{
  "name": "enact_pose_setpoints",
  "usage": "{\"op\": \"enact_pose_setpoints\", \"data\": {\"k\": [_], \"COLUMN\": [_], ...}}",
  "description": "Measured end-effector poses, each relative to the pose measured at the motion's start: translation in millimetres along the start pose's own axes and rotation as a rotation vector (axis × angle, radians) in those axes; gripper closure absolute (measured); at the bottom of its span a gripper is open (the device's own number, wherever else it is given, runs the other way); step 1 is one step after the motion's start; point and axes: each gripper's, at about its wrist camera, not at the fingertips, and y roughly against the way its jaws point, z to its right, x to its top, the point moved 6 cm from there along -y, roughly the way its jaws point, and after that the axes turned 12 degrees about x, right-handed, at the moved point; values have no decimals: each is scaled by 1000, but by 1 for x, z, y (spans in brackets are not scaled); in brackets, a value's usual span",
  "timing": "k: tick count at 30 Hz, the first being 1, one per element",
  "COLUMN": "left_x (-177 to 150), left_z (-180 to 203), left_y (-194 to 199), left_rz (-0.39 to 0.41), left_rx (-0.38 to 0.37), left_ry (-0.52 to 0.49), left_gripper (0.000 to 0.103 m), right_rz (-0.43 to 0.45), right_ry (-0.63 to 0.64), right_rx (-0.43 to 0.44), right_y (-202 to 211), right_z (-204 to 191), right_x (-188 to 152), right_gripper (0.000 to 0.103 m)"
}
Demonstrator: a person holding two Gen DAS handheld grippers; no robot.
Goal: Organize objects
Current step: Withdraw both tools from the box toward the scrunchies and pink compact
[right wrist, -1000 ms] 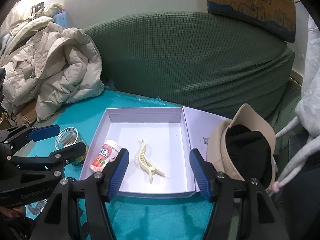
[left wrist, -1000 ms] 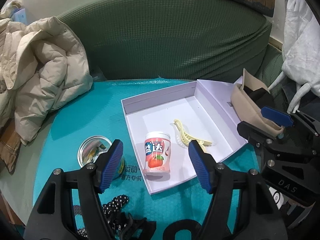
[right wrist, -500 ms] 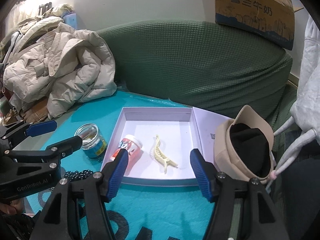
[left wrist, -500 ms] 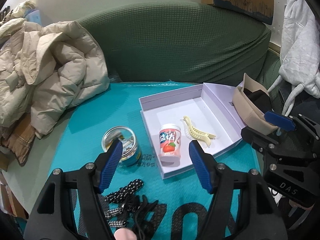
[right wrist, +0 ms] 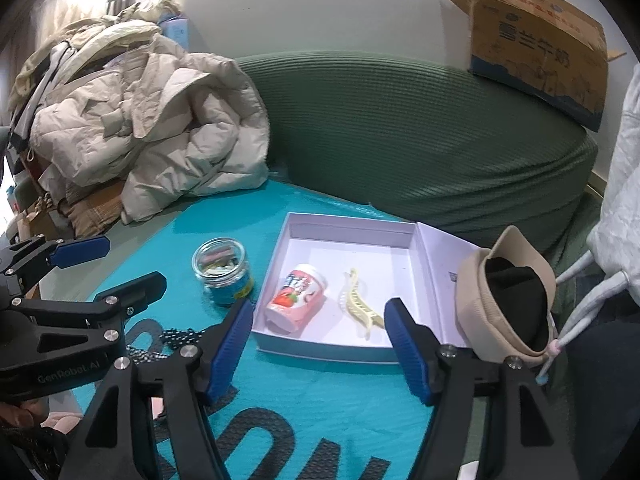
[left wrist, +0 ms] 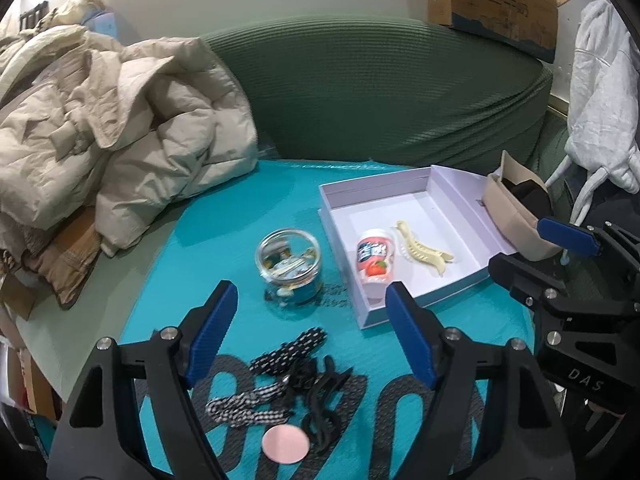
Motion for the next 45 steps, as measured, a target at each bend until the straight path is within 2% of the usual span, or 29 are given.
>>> {"op": "enact_pose_setpoints", "data": {"k": [20,27,45], "left_x": [-49,-73,-125], "left_z": [-76,-88,-99], "left_y": [-4,-13,-36], "left_rz": [-68,-108,-192], "left_rx": [98,109,112], "left_ry": [115,146,178], "left_gripper": [26,26,26], "right_rz": [-49,-72,-156], "right_ry": [97,133,160], "right_rx": [121,151,213], "right_y": [-28,-42,-75], "right_z": [-80,-99,-119], "right_x": [-14,-26,-74], "right_gripper": [32,32,32]}}
